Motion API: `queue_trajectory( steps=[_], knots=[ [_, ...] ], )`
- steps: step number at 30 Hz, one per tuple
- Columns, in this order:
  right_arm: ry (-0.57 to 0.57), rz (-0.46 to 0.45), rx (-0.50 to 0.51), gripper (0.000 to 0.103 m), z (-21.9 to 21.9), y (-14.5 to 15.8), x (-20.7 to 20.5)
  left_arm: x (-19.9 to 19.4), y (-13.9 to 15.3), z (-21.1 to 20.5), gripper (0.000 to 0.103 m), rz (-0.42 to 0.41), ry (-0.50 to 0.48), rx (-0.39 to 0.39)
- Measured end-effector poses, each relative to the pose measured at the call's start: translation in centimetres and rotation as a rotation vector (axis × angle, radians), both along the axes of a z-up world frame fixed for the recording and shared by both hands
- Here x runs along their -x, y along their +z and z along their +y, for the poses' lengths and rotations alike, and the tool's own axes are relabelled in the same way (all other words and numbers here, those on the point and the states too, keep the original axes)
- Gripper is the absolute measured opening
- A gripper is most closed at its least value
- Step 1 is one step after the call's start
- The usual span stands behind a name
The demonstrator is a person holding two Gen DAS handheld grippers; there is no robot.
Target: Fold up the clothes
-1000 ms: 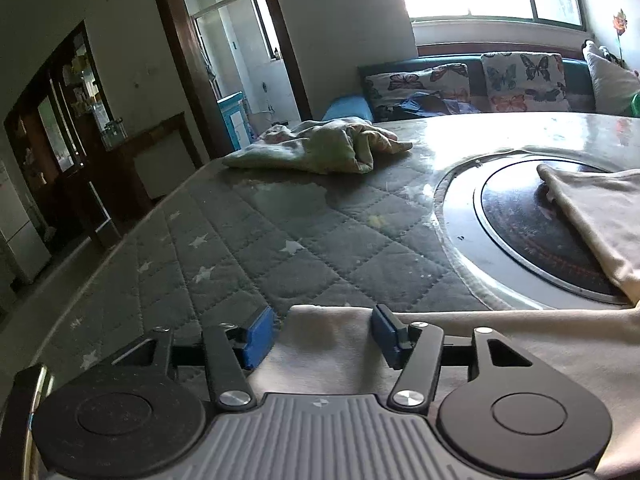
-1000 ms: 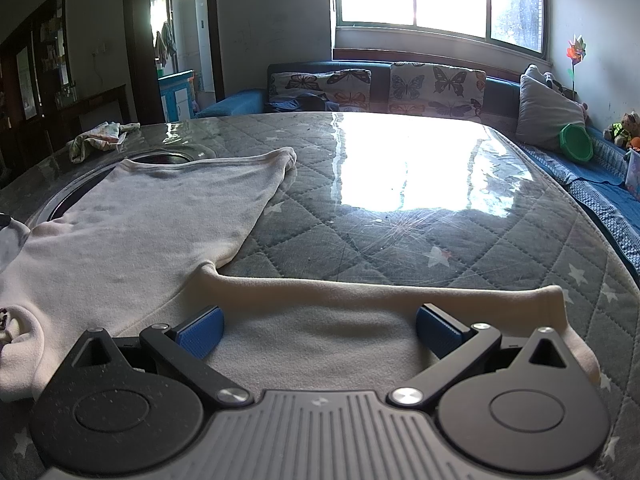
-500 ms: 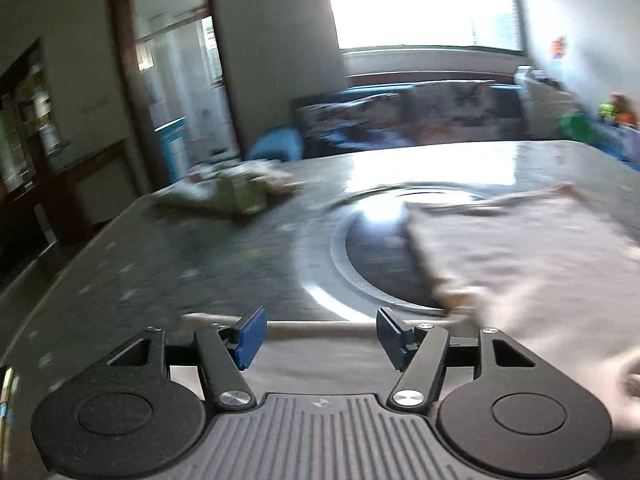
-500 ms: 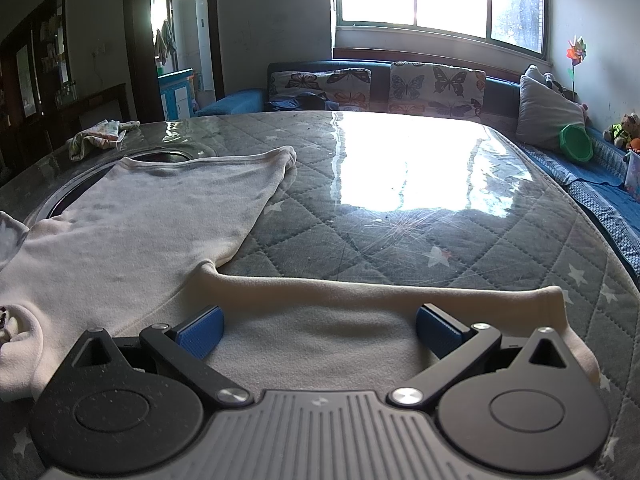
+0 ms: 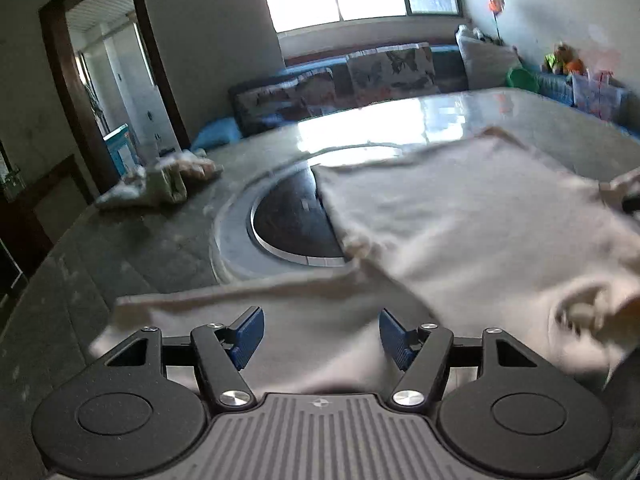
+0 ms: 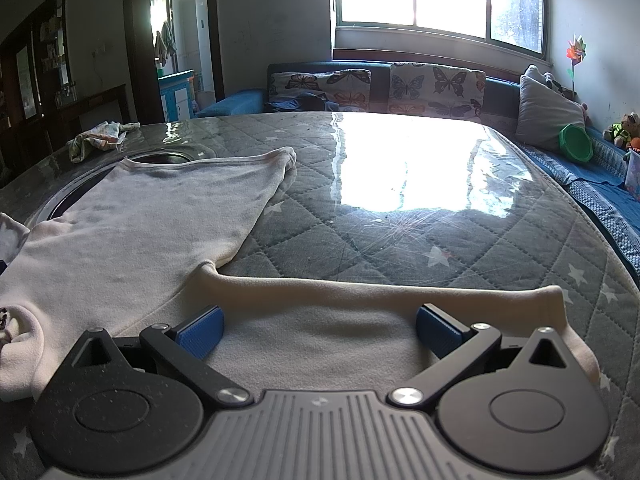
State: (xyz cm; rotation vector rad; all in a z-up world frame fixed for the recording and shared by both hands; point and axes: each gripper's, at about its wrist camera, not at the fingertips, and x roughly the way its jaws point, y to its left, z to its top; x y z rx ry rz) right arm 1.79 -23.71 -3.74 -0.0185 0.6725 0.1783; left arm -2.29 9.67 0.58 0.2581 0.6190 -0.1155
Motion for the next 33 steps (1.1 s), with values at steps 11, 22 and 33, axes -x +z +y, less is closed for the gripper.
queue_trajectory(
  steps=[11,22,33],
  knots=[
    [0.0,-0.001,-0.005,0.103,-0.1,0.0,0.0,-6.3,-0.3,-2.5,0.067,-0.022,0.04,-0.021],
    [-0.001,-0.002,-0.009,0.103,-0.1,0.0,0.1,-6.3,-1.6,-1.9,0.068,0.001,0.072,-0.032],
    [-0.001,-0.002,-0.01,0.103,-0.1,0.1,0.0,-6.8,-1.9,-2.5,0.069,-0.011,0.074,-0.066]
  ],
)
